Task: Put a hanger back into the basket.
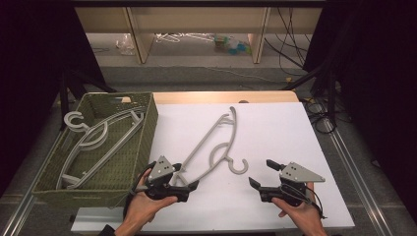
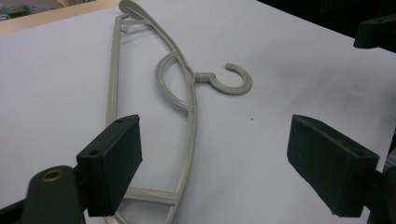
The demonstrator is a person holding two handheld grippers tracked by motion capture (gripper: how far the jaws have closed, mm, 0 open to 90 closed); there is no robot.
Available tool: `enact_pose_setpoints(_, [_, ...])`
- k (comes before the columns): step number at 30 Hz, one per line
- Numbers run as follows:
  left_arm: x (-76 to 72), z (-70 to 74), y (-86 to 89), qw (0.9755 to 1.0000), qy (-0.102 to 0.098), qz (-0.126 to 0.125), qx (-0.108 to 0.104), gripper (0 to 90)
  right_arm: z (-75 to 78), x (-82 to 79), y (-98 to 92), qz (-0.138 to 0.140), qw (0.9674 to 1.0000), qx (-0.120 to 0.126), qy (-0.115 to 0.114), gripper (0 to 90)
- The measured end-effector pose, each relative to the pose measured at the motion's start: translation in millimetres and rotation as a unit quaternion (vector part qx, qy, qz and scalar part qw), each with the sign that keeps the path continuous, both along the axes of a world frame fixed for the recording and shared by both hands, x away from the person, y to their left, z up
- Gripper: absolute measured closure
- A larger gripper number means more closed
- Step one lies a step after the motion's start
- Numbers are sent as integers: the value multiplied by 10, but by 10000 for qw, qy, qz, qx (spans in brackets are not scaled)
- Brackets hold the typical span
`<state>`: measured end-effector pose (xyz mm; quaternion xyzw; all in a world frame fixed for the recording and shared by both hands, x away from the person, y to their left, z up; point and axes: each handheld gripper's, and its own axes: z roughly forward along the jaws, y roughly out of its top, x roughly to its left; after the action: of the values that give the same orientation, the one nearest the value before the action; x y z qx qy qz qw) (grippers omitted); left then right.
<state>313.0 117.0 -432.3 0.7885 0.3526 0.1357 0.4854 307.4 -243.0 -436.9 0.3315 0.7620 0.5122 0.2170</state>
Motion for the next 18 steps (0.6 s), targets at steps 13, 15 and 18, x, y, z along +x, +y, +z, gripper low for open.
enact_pose_setpoints(13, [106, -57, -141, 9997, -22, -86, 228, 178, -1, 3, -1, -3, 10000, -38, 17, 169])
enact_pose_setpoints(15, [144, -70, -167, 9996, -78, -80, 277, 180, 1, 3, 4, 5, 10000, -23, 0, 169])
enact_pose_setpoints(18, [183, -74, -190, 9992, -1, -160, 366, 178, -1, 3, 10, 26, 10000, -60, 25, 169])
